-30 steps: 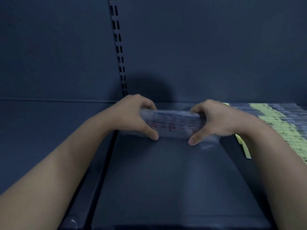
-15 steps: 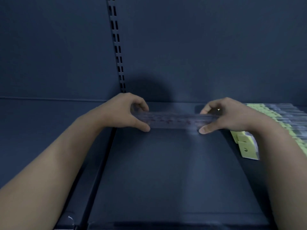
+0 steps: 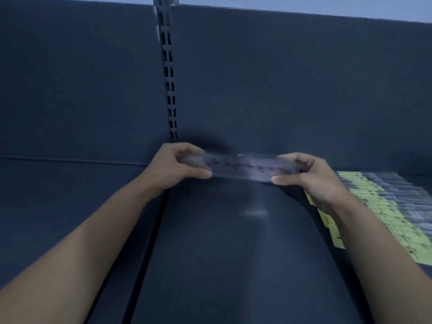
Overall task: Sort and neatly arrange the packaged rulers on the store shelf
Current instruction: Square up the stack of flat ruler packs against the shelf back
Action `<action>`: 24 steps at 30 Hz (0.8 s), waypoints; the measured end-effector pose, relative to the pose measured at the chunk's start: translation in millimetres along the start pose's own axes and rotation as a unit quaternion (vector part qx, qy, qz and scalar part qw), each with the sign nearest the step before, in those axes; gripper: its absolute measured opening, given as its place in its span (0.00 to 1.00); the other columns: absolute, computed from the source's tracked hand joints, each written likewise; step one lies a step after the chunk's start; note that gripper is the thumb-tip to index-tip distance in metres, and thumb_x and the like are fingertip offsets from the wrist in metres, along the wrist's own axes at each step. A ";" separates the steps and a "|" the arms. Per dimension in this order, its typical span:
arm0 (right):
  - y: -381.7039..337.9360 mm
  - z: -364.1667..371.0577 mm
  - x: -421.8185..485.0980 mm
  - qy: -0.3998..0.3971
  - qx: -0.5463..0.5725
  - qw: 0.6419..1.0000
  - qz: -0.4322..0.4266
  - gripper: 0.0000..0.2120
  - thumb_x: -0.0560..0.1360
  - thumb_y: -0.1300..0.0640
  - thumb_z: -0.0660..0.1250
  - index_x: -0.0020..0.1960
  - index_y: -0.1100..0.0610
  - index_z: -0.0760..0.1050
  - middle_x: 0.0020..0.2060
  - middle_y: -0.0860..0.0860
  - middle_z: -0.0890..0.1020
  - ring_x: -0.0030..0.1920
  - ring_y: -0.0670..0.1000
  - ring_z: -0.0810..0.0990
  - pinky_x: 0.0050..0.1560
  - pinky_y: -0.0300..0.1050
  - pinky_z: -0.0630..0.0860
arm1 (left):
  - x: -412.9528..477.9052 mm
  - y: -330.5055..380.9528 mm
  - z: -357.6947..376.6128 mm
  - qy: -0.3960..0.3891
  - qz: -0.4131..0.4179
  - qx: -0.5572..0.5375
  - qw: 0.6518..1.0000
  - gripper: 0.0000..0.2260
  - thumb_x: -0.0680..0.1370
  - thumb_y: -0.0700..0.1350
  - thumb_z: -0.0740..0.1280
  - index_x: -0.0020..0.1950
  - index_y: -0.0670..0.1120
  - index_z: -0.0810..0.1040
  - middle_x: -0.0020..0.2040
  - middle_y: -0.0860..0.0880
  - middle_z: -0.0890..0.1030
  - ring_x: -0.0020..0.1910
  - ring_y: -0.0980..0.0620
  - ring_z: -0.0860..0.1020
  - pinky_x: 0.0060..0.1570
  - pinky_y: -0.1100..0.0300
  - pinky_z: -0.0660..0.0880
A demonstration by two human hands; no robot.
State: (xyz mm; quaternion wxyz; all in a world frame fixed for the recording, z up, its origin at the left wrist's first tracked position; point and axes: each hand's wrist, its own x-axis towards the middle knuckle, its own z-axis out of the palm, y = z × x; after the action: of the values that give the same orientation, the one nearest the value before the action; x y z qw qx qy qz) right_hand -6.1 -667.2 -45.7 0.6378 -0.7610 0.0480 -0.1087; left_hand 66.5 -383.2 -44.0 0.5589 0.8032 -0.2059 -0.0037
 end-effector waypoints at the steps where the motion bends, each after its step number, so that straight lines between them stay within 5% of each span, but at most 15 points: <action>1: 2.7 2.9 0.3 -0.002 -0.018 1.000 0.015 0.21 0.58 0.71 0.78 0.49 0.56 0.80 0.39 0.50 0.85 0.39 0.49 0.83 0.44 0.43 0.81 | -0.6 -0.5 1.0 -0.027 -0.016 0.030 0.999 0.16 0.61 0.43 0.82 0.46 0.50 0.84 0.44 0.58 0.85 0.44 0.64 0.81 0.40 0.74 0.73; 3: 7.6 10.6 0.6 0.000 -0.016 0.999 0.042 0.19 0.62 0.72 0.76 0.48 0.56 0.80 0.42 0.51 0.83 0.40 0.49 0.81 0.46 0.44 0.78 | -0.4 -2.8 2.6 -0.064 -0.058 0.061 0.994 0.17 0.61 0.44 0.82 0.47 0.49 0.84 0.45 0.55 0.85 0.45 0.61 0.81 0.41 0.72 0.73; 8: 8.5 21.3 3.2 0.051 0.096 0.992 0.066 0.15 0.66 0.72 0.71 0.49 0.57 0.79 0.44 0.52 0.80 0.39 0.45 0.79 0.41 0.35 0.72 | 2.0 -5.4 13.9 -0.002 -0.117 -0.040 0.992 0.23 0.61 0.40 0.82 0.53 0.49 0.81 0.53 0.53 0.81 0.53 0.57 0.78 0.44 0.69 0.74; 12: 11.5 33.3 1.7 0.091 0.136 0.983 0.084 0.15 0.66 0.68 0.73 0.51 0.59 0.79 0.43 0.55 0.82 0.44 0.53 0.80 0.51 0.47 0.76 | 1.1 -7.2 28.8 -0.006 -0.089 -0.039 0.995 0.23 0.60 0.33 0.81 0.50 0.47 0.80 0.53 0.49 0.81 0.52 0.53 0.79 0.51 0.62 0.77; 19: 8.6 42.6 2.9 0.110 0.155 0.981 0.042 0.10 0.69 0.67 0.68 0.47 0.56 0.80 0.41 0.48 0.82 0.44 0.46 0.80 0.54 0.42 0.74 | 4.7 -13.7 29.1 0.010 -0.053 -0.052 0.997 0.22 0.57 0.29 0.81 0.46 0.45 0.81 0.45 0.52 0.82 0.40 0.63 0.79 0.38 0.71 0.75; 24: 10.9 39.7 5.8 0.094 0.130 0.984 0.076 0.15 0.69 0.63 0.72 0.55 0.57 0.77 0.48 0.52 0.82 0.50 0.50 0.79 0.57 0.44 0.73 | 8.5 -12.8 14.9 -0.052 -0.066 0.020 0.996 0.23 0.58 0.38 0.83 0.49 0.48 0.82 0.48 0.54 0.83 0.46 0.60 0.80 0.43 0.71 0.74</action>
State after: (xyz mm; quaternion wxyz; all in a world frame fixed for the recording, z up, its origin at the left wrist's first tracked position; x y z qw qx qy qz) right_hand 9.2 -632.3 -62.2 0.7303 -0.6523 0.1505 -0.1359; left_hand 74.9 -395.7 -59.2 0.5301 0.8246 -0.1812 -0.0787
